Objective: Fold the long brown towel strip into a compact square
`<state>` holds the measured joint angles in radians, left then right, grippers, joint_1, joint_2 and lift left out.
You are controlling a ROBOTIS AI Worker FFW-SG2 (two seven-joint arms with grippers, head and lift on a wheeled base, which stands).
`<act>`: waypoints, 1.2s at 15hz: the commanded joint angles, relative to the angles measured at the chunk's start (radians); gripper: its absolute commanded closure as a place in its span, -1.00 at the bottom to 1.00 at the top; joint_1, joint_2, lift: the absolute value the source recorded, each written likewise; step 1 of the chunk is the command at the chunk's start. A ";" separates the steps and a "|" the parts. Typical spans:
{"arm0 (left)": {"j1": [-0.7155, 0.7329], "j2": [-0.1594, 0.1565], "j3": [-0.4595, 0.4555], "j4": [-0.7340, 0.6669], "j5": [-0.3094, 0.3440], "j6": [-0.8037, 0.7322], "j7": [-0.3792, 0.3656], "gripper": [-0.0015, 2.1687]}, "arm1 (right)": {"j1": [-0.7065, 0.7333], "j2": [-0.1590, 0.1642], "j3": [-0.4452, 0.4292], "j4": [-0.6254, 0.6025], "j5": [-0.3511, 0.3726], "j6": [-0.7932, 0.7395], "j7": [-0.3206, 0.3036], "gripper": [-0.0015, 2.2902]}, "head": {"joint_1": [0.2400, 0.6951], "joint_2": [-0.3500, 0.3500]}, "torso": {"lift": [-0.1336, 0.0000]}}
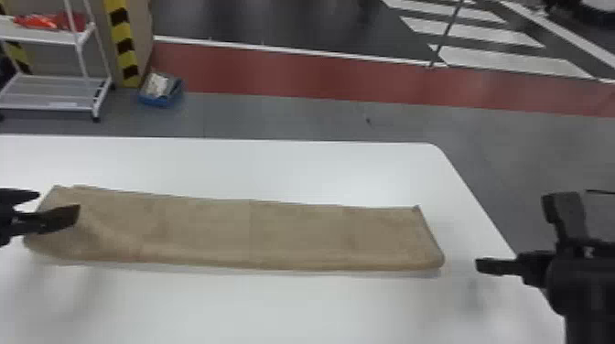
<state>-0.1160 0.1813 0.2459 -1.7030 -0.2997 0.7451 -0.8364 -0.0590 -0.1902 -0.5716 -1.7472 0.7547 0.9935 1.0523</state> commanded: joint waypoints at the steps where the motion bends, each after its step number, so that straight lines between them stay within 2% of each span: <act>1: -0.017 -0.011 -0.013 -0.004 0.002 0.034 0.010 -0.79 | 0.005 0.000 -0.005 0.000 0.000 0.000 0.000 -0.94 | 1.00 -0.68 | -0.87; 3: -0.048 -0.011 -0.053 -0.001 -0.010 0.076 0.026 -0.79 | 0.007 0.000 -0.007 -0.005 -0.002 0.000 0.000 -0.94 | 1.00 -0.70 | -0.87; 6: -0.099 -0.023 -0.097 0.056 -0.030 0.086 0.123 -0.79 | 0.011 0.003 -0.008 -0.009 -0.002 0.000 0.000 -0.94 | 1.00 -0.72 | -0.87; 8: -0.131 -0.028 -0.114 0.092 -0.076 0.089 0.160 -0.72 | 0.016 0.005 -0.010 -0.009 -0.002 0.000 0.000 -0.94 | 1.00 -0.72 | -0.87; 11: -0.160 -0.026 -0.119 0.152 -0.114 0.110 0.165 -0.69 | 0.024 -0.002 -0.021 -0.006 -0.006 -0.016 0.000 -0.94 | 1.00 -0.69 | -0.87; 15: -0.185 -0.014 -0.111 0.191 -0.124 0.141 0.160 -0.52 | 0.024 -0.003 -0.022 -0.003 -0.006 -0.025 0.000 -0.94 | 1.00 -0.67 | -0.87; 16: -0.188 -0.014 -0.109 0.192 -0.127 0.141 0.163 -0.42 | 0.024 -0.003 -0.021 -0.003 -0.006 -0.025 0.000 -0.94 | 1.00 -0.66 | -0.87; 18: -0.191 -0.014 -0.106 0.198 -0.128 0.141 0.168 -0.42 | 0.024 -0.002 -0.017 -0.003 -0.006 -0.025 0.000 -0.94 | 1.00 -0.64 | -0.87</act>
<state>-0.3035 0.1671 0.1365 -1.5103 -0.4261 0.8857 -0.6698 -0.0349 -0.1927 -0.5906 -1.7503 0.7485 0.9688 1.0522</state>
